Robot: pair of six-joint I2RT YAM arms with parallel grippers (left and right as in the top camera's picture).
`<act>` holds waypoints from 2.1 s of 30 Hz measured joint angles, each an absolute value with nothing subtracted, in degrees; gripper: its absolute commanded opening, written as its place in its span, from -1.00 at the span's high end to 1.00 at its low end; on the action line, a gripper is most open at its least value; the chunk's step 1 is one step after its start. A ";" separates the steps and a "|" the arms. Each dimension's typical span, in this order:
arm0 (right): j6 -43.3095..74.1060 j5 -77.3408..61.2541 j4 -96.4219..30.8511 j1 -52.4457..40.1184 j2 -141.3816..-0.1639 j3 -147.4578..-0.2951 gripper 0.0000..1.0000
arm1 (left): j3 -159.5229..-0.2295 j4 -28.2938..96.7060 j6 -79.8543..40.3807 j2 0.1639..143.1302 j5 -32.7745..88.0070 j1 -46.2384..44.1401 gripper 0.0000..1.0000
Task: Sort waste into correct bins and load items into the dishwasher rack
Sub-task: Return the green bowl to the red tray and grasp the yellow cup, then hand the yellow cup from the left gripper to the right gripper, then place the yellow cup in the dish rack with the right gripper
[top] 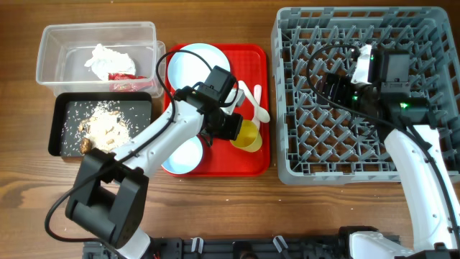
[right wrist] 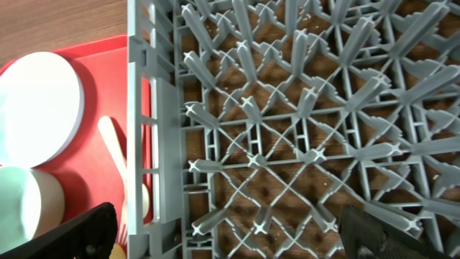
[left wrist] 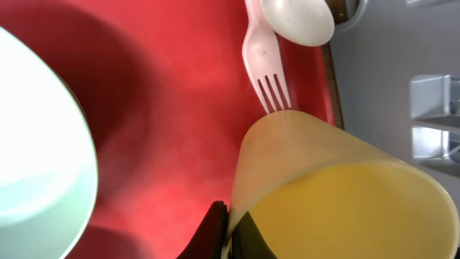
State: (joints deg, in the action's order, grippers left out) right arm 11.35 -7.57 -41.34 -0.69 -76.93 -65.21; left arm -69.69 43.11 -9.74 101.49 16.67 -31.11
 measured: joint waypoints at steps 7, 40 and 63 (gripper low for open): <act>11.51 -16.62 -39.92 -0.69 -76.93 -65.21 -1.00 | -69.89 40.53 -10.61 101.47 37.63 -19.79 0.92; 8.71 -68.64 -18.13 -13.82 -84.60 -64.97 -0.33 | -70.35 27.73 -11.22 101.47 88.42 -9.21 0.92; 12.64 -41.85 -49.30 -6.22 -76.69 -67.53 -0.29 | -70.50 28.40 -11.44 101.43 62.41 -9.21 -0.09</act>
State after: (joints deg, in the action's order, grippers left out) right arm 12.64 -41.85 -49.30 -6.22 -76.69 -67.53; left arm -70.50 28.40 -11.44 101.43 62.41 -9.21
